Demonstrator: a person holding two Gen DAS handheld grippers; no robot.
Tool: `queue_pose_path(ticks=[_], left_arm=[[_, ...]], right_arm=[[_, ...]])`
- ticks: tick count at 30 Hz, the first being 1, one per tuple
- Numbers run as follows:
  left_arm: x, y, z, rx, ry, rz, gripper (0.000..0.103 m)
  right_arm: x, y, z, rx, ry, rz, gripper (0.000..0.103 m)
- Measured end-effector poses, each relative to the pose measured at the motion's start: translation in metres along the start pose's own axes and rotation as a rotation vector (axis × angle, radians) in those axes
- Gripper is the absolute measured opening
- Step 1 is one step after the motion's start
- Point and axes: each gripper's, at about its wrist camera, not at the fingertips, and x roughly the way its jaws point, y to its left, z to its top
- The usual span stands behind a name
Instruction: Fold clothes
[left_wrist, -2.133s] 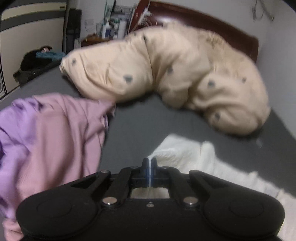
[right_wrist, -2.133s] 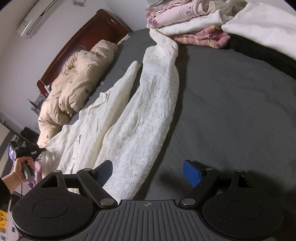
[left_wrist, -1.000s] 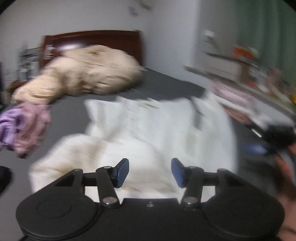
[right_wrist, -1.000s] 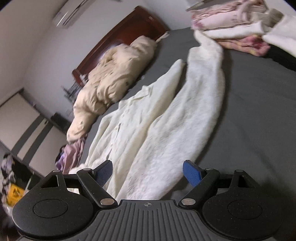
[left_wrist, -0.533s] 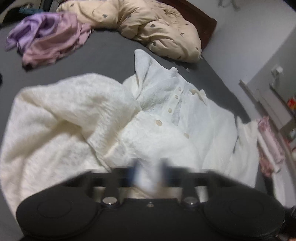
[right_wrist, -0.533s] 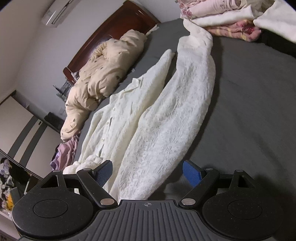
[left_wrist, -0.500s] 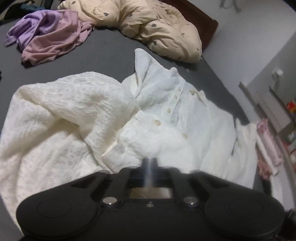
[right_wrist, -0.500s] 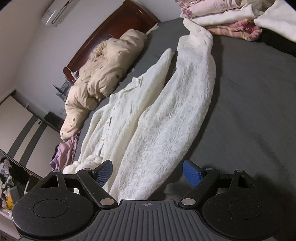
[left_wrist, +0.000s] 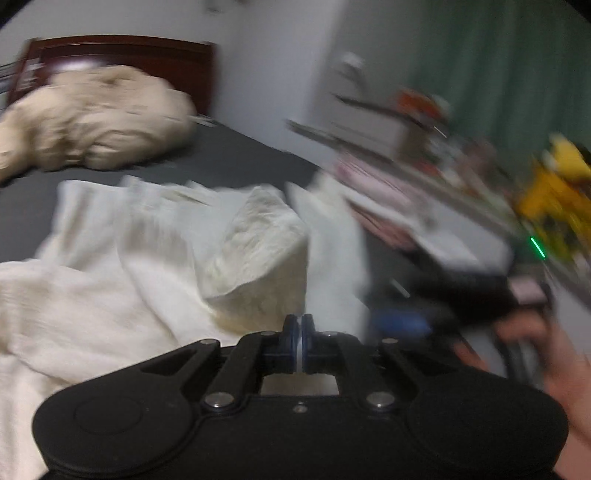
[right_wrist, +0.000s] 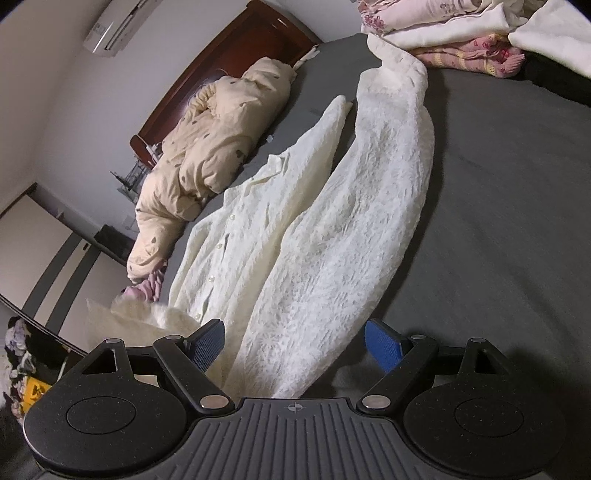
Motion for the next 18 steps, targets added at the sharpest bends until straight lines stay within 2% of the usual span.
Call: queue_pose_path(ticks=[2, 3, 5, 7, 8, 9, 11, 14, 15, 17, 18], left_arm=[[0.004, -0.014, -0.014, 0.050, 0.060, 0.001, 0.006], [0.004, -0.018, -0.020, 0.067, 0.082, 0.011, 0.010], [-0.002, -0.019, -0.028, 0.085, 0.096, 0.023, 0.013], [-0.017, -0.010, -0.028, 0.078, 0.064, 0.049, 0.023], [-0.027, -0.002, -0.026, 0.070, 0.040, 0.076, 0.035], [-0.038, 0.008, -0.022, 0.065, 0.013, 0.118, 0.041], [-0.057, 0.032, -0.011, 0.076, -0.024, 0.220, 0.043], [-0.077, 0.079, 0.001, 0.157, -0.010, 0.457, 0.048], [-0.079, 0.094, 0.003, 0.190, 0.009, 0.534, 0.051], [-0.077, 0.123, 0.004, 0.282, 0.100, 0.680, 0.052], [-0.075, 0.134, 0.003, 0.324, 0.144, 0.726, 0.053]], right_arm=[[0.002, 0.001, -0.001, 0.002, 0.012, 0.018, 0.084], [0.003, 0.002, -0.001, 0.004, 0.021, 0.029, 0.084], [0.004, 0.004, -0.003, -0.001, 0.035, 0.050, 0.084], [0.004, 0.008, -0.004, -0.022, 0.043, 0.064, 0.084], [0.005, 0.011, -0.005, -0.039, 0.046, 0.071, 0.084], [0.005, 0.014, -0.005, -0.060, 0.048, 0.078, 0.084], [0.005, 0.022, -0.008, -0.107, 0.053, 0.100, 0.084], [0.007, 0.035, -0.014, -0.190, 0.081, 0.127, 0.084], [0.007, 0.039, -0.017, -0.222, 0.091, 0.128, 0.084], [0.008, 0.047, -0.022, -0.285, 0.108, 0.111, 0.084], [0.008, 0.049, -0.025, -0.315, 0.113, 0.100, 0.084]])
